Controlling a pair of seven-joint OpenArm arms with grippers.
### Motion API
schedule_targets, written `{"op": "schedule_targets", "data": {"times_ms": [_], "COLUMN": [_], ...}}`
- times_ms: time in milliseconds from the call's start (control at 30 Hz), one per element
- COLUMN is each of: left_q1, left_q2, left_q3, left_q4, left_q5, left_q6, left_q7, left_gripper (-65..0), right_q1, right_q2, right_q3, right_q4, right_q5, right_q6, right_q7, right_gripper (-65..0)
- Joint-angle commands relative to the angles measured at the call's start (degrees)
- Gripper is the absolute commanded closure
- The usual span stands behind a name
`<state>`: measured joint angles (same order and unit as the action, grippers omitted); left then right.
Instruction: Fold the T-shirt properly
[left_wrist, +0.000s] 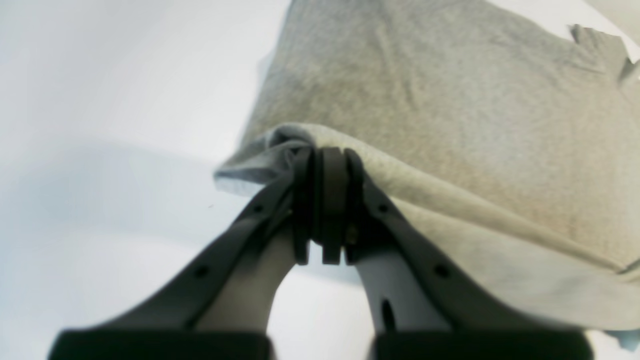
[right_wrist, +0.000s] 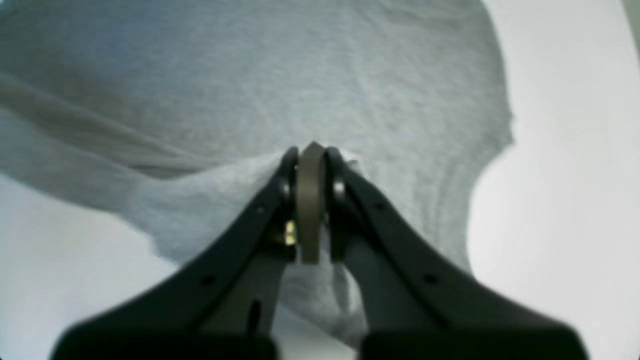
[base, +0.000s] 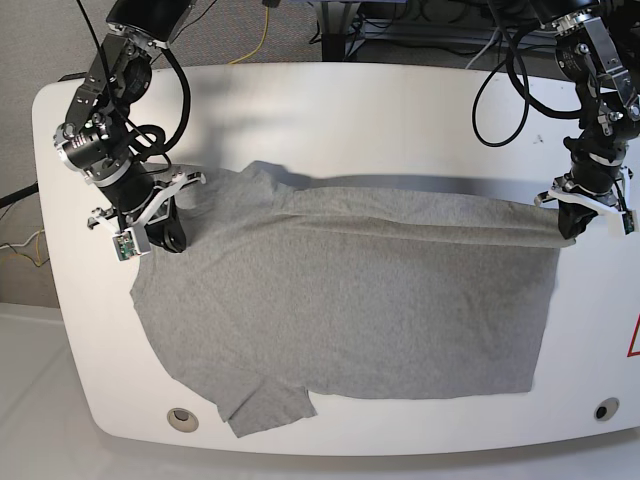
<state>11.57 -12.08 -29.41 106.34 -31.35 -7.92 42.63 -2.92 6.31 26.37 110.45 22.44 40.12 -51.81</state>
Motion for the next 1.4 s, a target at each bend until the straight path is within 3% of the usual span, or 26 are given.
{"op": "schedule_targets", "data": {"times_ms": [0,233,933,1367], "left_q1": [-0.72,-1.95,-5.29,-5.55], "left_q2": [-0.72,-0.63,1.13,1.13], "left_q3": [-0.26,1.14,5.28,6.77], "left_q4": [1.04,0.86,0.69,-4.24], "left_q5": [-0.43,-0.07,11.79,15.75], "left_q6": [-0.12,0.14,0.06,0.06], "left_q7": [-1.27,-1.27,-2.59,-7.42], "left_gripper": [-1.2,-1.2,-1.2,-1.2], "right_q1": [0.94,2.17,4.81,6.57], "right_q2": [0.68,0.68,2.44,3.06], "right_q3": [-0.57,-1.62,-1.45,-1.62], "right_q4": [0.18,-0.96,-6.41,-7.03], "right_q5": [0.82,0.82,0.82,-5.6], "right_q6": [-0.12,-0.12,-0.12,-0.12], "right_q7": [1.22,1.31,1.57,1.57], "right_gripper": [0.0,0.0,0.0,0.0]}}
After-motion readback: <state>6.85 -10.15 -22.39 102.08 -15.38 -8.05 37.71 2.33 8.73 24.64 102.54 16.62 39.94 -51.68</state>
